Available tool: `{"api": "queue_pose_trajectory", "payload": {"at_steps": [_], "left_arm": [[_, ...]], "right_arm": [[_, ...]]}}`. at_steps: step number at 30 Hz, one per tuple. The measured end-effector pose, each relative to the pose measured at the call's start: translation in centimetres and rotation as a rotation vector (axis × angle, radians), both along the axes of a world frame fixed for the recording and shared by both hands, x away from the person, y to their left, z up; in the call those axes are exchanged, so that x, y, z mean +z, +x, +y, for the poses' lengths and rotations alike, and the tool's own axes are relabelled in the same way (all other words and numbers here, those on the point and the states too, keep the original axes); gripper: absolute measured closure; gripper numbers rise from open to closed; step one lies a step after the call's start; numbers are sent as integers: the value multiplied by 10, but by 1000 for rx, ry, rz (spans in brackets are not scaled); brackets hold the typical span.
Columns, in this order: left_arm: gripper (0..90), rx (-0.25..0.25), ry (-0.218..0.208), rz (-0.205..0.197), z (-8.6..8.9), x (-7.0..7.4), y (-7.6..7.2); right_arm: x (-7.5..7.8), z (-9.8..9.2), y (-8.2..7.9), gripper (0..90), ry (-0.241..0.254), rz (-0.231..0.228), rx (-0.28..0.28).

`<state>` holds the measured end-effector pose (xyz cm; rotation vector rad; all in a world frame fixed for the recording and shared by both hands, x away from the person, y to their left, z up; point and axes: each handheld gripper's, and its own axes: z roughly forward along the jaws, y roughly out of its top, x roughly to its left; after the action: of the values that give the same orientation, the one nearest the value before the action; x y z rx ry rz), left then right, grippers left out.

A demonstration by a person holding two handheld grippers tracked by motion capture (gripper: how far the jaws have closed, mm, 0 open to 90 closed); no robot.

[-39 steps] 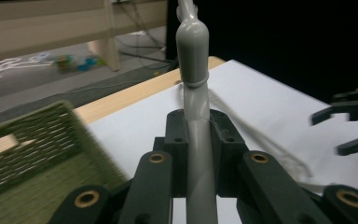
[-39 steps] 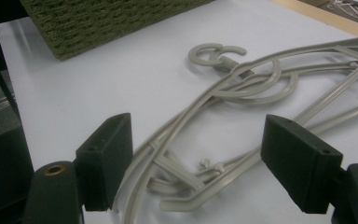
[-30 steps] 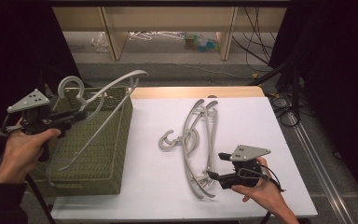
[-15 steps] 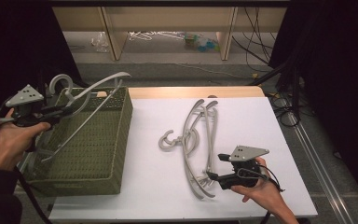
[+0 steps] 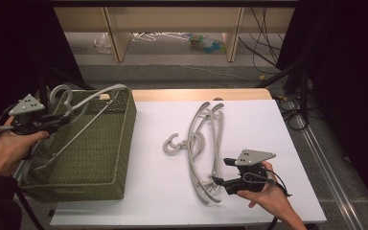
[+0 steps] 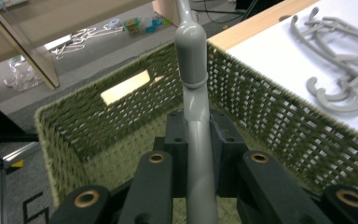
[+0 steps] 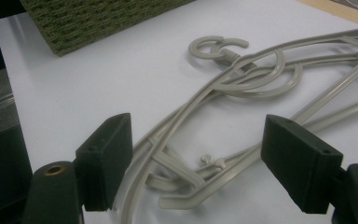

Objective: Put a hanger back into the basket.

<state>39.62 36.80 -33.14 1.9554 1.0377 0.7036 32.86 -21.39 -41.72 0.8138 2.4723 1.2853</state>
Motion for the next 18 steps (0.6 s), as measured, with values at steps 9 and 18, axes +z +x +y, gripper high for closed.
{"api": "queue_pose_trajectory", "payload": {"at_steps": [9,18], "left_arm": [[788,13,2,53,0,-18,8],[785,46,47,178,-5,-42,21]], "right_arm": [[0,0,0,260,-4,-1,3],[-1,2,0,260,-8,4,14]]}}
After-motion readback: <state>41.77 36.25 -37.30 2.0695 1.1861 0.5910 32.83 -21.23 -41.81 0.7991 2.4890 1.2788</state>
